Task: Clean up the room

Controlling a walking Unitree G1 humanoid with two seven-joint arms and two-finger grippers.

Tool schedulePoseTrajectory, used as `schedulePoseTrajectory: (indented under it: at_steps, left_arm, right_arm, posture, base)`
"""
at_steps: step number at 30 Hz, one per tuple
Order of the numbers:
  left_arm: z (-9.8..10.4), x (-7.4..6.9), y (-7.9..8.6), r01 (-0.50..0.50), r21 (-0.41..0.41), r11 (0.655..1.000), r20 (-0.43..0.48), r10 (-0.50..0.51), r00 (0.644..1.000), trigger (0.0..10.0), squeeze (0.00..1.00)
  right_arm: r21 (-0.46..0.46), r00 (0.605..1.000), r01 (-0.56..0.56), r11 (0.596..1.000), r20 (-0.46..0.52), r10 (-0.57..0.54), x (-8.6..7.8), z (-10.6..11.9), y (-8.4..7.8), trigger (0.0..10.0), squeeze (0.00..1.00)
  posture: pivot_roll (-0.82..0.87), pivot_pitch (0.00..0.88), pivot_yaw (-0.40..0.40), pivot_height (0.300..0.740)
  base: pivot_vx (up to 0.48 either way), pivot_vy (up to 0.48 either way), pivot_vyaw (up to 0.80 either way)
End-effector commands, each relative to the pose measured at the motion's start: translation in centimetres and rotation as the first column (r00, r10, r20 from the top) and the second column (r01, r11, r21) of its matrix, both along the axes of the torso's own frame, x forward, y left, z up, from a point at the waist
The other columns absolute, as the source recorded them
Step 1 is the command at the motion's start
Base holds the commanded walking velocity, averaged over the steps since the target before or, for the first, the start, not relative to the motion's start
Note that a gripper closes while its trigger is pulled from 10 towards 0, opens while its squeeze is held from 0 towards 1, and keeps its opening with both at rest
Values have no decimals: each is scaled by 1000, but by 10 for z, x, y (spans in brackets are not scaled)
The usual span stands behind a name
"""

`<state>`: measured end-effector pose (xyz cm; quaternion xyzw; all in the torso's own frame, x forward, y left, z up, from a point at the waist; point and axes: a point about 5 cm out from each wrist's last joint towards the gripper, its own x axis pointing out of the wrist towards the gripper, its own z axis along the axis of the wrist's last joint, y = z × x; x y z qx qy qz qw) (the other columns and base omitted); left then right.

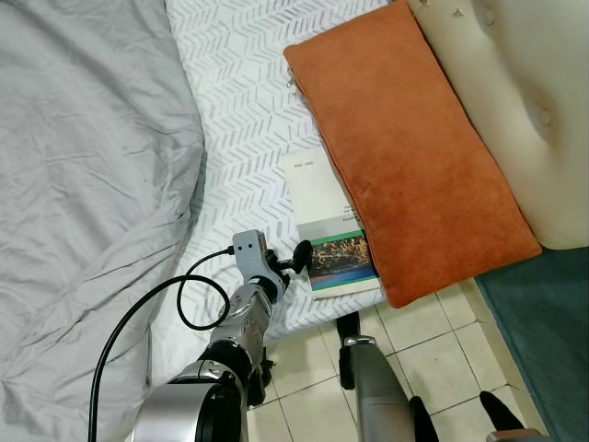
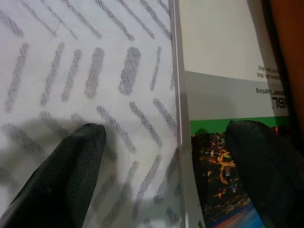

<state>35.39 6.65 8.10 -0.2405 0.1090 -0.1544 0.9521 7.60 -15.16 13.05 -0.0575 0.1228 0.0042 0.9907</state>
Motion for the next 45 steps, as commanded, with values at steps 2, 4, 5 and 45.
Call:
schedulePoseTrajectory:
  at_steps: [2, 4, 5, 45]
  left_arm:
    - [-12, -13, -25, 70, -53, 996, -49, -73, 996, 10000, 0]
    - [-11, -14, -28, 81, -74, 994, -46, -85, 995, 10000, 0]
    - [-10, -14, -31, 87, -88, 992, -43, -91, 995, 10000, 0]
    - [-10, -53, -114, 353, -186, 917, -81, -372, 925, 0, 0]
  right_arm:
    - [-1, 999, 9, 1000, -32, -9, -7, -1, 1, 10000, 0]
    - [22, 1000, 3, 1000, -29, -3, -7, 0, 3, 10000, 0]
    - [51, 1000, -9, 999, -29, 11, -8, 0, 6, 10000, 0]
    - [248, 972, -113, 962, -174, 159, -38, -20, 40, 10000, 0]
  posture:
    - [-421, 744, 65, 740]
    - [-426, 742, 63, 740]
    - [-426, 742, 63, 740]
    - [-433, 748, 61, 740]
  base:
    - [0, 0, 0]
    - [0, 0, 0]
    - [0, 0, 0]
    - [0, 0, 0]
